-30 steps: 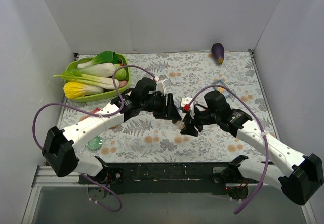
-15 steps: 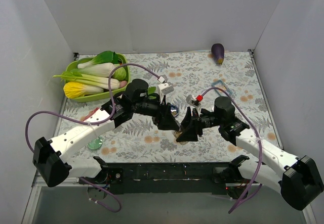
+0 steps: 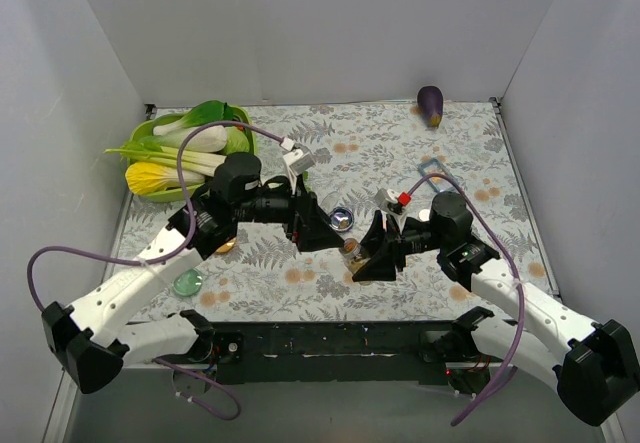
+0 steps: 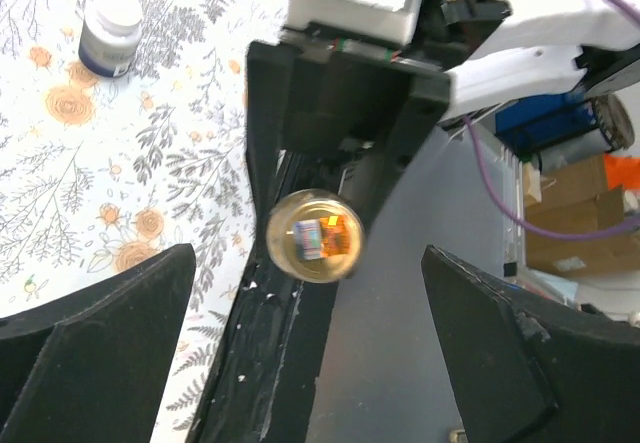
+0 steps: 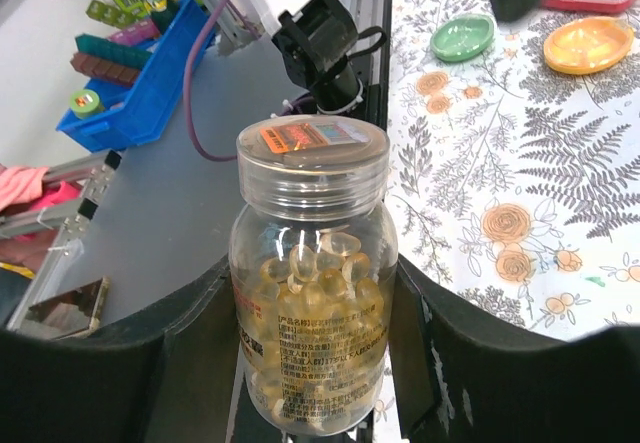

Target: Sort the pills into containers

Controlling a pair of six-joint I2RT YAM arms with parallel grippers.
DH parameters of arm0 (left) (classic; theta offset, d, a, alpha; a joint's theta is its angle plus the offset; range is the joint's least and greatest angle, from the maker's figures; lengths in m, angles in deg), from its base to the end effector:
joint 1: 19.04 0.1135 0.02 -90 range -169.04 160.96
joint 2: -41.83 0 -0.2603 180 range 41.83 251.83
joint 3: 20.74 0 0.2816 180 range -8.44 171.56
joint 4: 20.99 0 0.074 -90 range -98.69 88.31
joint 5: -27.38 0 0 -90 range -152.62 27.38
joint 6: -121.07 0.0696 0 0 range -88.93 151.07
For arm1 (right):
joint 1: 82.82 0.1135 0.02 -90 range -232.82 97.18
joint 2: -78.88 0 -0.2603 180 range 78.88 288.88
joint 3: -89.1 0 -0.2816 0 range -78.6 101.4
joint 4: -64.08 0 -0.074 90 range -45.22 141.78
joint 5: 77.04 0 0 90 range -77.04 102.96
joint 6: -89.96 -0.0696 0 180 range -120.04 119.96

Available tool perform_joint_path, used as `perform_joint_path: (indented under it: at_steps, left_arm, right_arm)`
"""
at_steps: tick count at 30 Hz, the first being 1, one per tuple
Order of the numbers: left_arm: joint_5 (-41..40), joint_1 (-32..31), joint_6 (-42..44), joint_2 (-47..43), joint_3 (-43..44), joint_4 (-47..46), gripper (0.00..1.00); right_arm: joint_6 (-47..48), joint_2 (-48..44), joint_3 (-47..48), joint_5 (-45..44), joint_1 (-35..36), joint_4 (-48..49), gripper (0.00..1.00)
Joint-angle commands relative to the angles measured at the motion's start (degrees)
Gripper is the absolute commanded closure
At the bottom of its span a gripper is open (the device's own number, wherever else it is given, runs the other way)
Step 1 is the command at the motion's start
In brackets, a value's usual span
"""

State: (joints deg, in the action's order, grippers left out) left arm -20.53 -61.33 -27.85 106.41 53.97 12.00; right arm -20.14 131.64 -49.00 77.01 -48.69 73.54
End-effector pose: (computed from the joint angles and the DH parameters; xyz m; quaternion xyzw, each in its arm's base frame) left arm 0.1915 -0.2372 0.3493 0.0840 0.7982 -0.5887 0.0963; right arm 0.1664 0.1884 0.2651 -0.4417 0.5570 0.6077 0.3541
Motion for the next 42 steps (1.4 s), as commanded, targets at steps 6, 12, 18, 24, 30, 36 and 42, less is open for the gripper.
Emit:
perform_joint_path:
  at_steps: [6, 12, 18, 24, 30, 36, 42]
  left_arm:
    - [-8.8, -1.4, -7.9, -1.5, 3.9, 1.4, 0.02]
    - [-10.3, -3.4, -5.9, 0.5, 4.6, 3.3, 0.09]
    - [-10.5, -5.0, -4.5, 2.9, 4.6, 4.8, 0.16]
    - [-9.1, -6.5, -3.8, 4.6, 3.9, 5.0, 0.17]
    - [-10.4, -7.2, -3.3, 6.0, 3.0, 6.6, 0.23]
    - [-15.8, -7.2, -2.8, 5.9, 1.7, 9.9, 0.32]
    - [-18.7, -5.3, -4.3, 3.4, -4.2, 11.9, 0.36]
  right_arm:
    - [9.5, -0.5, 3.8, -1.0, 0.1, -7.5, 0.99]
    - [9.6, 0.2, 4.4, -1.2, -0.1, -7.7, 0.99]
    - [9.6, 0.7, 4.5, -1.3, -0.5, -7.6, 0.99]
    - [9.4, 0.7, 4.2, -1.6, -0.7, -7.6, 0.99]
    - [8.9, 0.5, 4.1, -1.3, -0.9, -7.3, 0.99]
    - [8.9, -0.2, 4.1, -0.7, -1.0, -7.6, 0.99]
    - [8.9, -1.2, 4.1, -0.2, -1.3, -7.8, 0.99]
